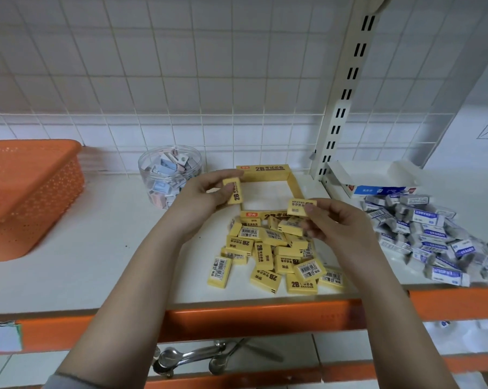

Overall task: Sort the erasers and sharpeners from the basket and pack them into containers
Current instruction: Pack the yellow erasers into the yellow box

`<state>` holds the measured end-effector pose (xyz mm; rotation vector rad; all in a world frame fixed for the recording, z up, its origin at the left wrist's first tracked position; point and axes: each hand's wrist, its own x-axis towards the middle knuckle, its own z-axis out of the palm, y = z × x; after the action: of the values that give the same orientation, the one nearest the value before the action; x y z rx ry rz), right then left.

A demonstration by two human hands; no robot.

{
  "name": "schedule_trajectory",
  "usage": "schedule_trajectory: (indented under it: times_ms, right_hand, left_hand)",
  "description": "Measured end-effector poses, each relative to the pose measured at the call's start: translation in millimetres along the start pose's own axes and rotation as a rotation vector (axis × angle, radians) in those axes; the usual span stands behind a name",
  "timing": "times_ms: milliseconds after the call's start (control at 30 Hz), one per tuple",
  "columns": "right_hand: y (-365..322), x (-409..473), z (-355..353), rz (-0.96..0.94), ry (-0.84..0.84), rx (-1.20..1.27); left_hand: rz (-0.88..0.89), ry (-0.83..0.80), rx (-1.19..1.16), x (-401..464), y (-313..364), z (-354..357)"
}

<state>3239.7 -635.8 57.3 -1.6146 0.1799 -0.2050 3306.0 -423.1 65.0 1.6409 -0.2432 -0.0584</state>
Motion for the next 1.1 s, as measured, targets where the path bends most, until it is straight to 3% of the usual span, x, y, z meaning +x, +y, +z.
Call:
schedule_trajectory:
  times_ms: [200, 333, 533, 1100]
  right_hand:
    - [1.1, 1.5, -1.4, 0.019, -0.013, 0.026]
    - [0.2, 4.0, -3.8, 0.013, -0.021, 0.007]
    - [-0.3, 5.8, -7.2, 0.002, -0.045, 0.02]
    - [0.3, 11.7, -13.4, -0.02, -0.049, 0.014]
  left_hand:
    - [-0.004, 0.019, 0.132, 36.0, 3.0, 4.5]
    - [0.045, -0.009, 0.482, 66.6, 8.3, 15.8]
    - [0.029, -0.049, 0.765, 107.2, -2.2, 29.9]
    - [0.007, 0.113, 1.047, 123.5, -39.2, 31.5]
